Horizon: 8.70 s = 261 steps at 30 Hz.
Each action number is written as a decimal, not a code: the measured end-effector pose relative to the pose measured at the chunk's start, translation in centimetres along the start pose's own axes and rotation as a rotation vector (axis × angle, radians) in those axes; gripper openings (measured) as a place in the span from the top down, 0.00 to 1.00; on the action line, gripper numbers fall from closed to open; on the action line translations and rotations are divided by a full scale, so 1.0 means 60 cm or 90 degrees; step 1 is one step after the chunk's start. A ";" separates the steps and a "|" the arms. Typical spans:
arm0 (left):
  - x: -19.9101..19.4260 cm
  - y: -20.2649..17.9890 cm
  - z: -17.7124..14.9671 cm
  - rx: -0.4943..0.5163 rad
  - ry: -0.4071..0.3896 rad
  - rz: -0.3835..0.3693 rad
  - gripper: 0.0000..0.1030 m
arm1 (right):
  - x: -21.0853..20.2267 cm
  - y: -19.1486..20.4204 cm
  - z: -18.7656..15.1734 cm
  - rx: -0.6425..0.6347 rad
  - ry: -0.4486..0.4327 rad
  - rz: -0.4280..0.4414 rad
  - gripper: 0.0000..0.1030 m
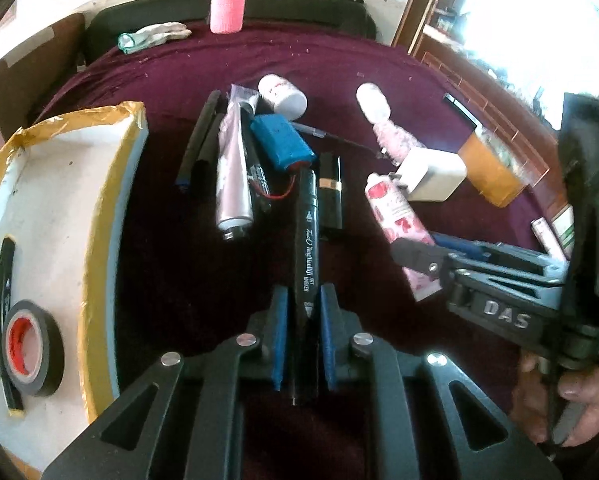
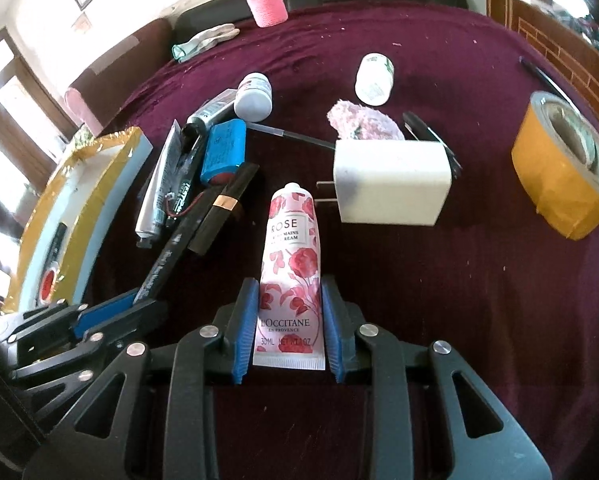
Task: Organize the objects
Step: 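Grasp pink ROSE cream tube with right tool while left tool grasps a black marker, then lift and carry the cream tube and marker toward the white tray, then lower cream tube into tray with right tool while left tool releases marker there, then grasp black lipstick with right tool while left tool grasps the silver tube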
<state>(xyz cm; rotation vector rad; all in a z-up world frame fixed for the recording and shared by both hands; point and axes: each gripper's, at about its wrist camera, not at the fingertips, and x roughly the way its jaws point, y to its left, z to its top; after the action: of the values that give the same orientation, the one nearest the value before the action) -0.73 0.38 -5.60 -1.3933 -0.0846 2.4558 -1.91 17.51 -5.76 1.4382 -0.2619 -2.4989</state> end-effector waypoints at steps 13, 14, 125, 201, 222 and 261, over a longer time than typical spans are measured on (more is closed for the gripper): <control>-0.033 0.013 -0.023 -0.043 0.004 -0.015 0.88 | -0.028 -0.009 -0.017 0.046 -0.020 0.011 0.73; -0.036 0.013 -0.024 -0.043 0.001 -0.018 0.88 | -0.033 -0.009 -0.018 0.051 -0.026 0.021 0.73; -0.176 0.256 0.012 -0.224 -0.101 0.093 0.88 | -0.019 0.261 0.052 -0.120 -0.105 0.229 0.72; -0.037 0.407 0.097 -0.190 0.075 0.114 0.88 | 0.167 0.398 0.092 -0.281 0.047 0.109 0.72; -0.028 0.397 0.088 -0.158 0.076 0.091 0.84 | 0.170 0.404 0.093 -0.307 0.049 0.093 0.71; -0.044 0.047 0.067 -0.096 -0.039 0.040 0.61 | -0.017 0.026 0.022 -0.017 -0.031 0.166 0.50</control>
<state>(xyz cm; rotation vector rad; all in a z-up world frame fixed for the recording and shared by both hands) -3.56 -2.67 -1.88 -1.4005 -0.2489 2.5913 -2.41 16.38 -3.85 1.2457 -0.3959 -2.3184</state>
